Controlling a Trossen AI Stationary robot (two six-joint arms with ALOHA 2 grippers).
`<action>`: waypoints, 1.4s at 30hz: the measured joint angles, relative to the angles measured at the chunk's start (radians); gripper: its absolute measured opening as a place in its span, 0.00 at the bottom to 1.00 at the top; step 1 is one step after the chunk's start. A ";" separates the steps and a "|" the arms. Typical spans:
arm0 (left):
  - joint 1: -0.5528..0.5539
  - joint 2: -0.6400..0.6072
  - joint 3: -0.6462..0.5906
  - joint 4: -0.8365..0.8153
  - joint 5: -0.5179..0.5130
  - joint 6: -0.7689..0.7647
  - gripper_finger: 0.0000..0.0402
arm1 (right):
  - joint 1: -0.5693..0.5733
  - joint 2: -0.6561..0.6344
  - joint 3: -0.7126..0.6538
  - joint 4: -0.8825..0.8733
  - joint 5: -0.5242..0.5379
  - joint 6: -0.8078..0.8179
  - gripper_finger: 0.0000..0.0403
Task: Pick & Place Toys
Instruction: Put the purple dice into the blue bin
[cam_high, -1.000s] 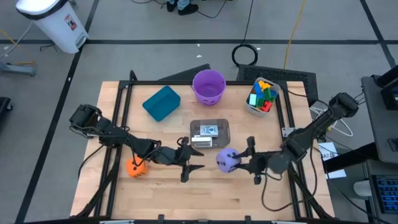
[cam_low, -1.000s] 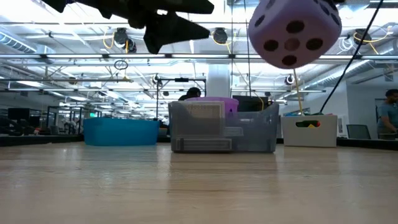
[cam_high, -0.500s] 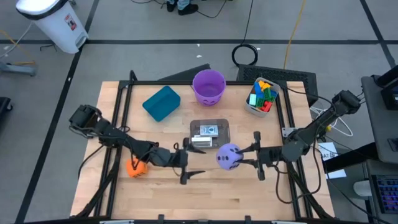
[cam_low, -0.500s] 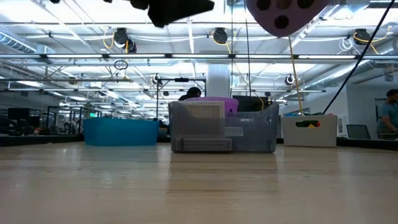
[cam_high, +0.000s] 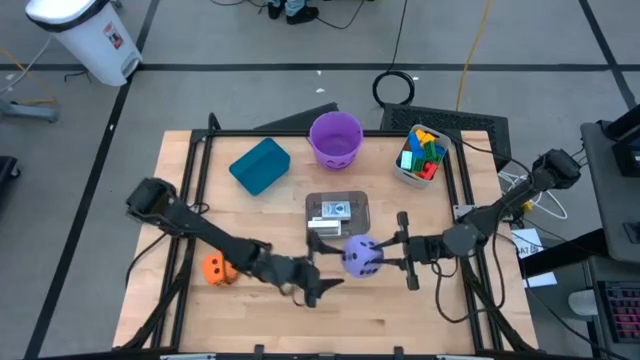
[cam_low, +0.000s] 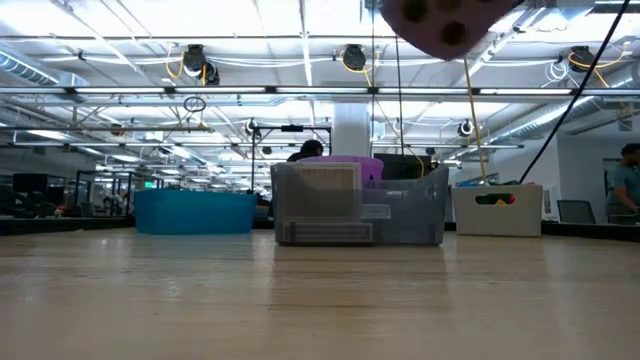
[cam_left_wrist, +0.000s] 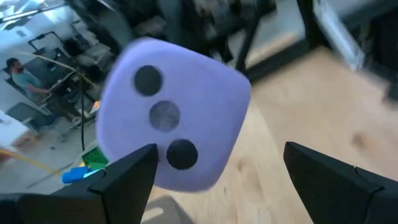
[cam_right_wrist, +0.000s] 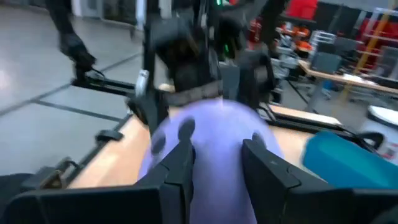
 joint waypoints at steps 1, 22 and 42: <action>0.000 0.030 0.021 -0.016 -0.012 0.026 0.89 | -0.010 0.007 -0.001 0.008 -0.023 0.006 0.23; 0.013 0.190 0.225 0.015 -0.229 0.070 0.89 | -0.057 0.064 0.001 0.015 -0.151 0.083 0.23; -0.018 0.151 0.222 -0.148 -0.228 -0.207 0.89 | -0.044 0.400 0.027 0.008 -0.108 -0.054 0.67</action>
